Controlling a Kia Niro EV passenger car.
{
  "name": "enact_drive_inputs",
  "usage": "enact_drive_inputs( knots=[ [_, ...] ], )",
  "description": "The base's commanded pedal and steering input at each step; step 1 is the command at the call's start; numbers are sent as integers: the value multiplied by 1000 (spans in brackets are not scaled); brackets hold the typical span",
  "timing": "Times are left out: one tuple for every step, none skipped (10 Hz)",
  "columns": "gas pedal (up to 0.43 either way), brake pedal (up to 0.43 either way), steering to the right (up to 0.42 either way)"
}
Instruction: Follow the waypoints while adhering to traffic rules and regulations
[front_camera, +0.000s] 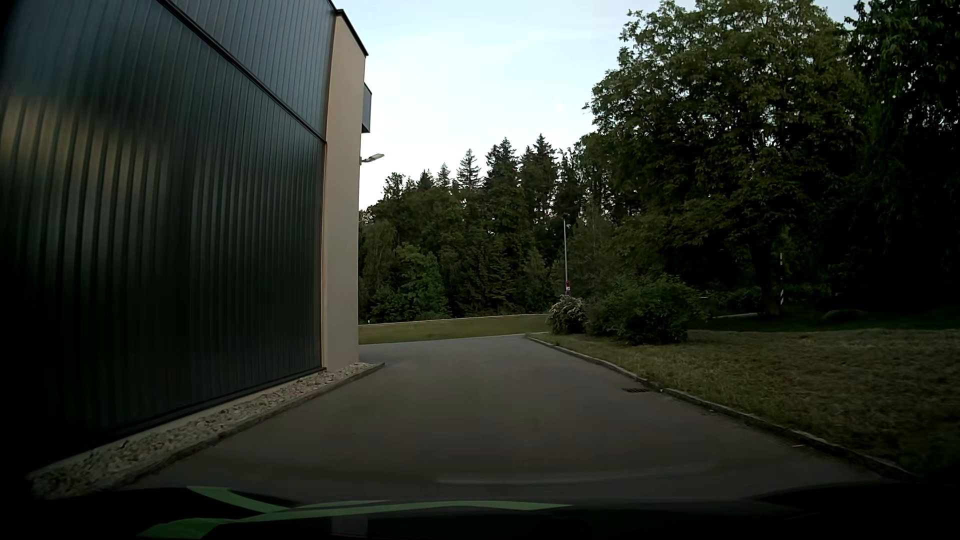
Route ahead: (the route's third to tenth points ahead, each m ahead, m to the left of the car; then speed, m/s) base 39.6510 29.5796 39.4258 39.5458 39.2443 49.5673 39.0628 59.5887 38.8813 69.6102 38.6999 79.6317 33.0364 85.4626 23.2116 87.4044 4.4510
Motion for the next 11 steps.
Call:
enact_drive_inputs(
  knots=[
    [47,0,-43],
    [47,0,-37],
    [47,0,-31],
    [47,0,-26],
    [47,0,-22],
    [47,0,-21],
    [47,0,-21],
    [47,0,-20],
    [47,0,-20],
    [47,0,-20],
    [47,0,-21]
  ],
)
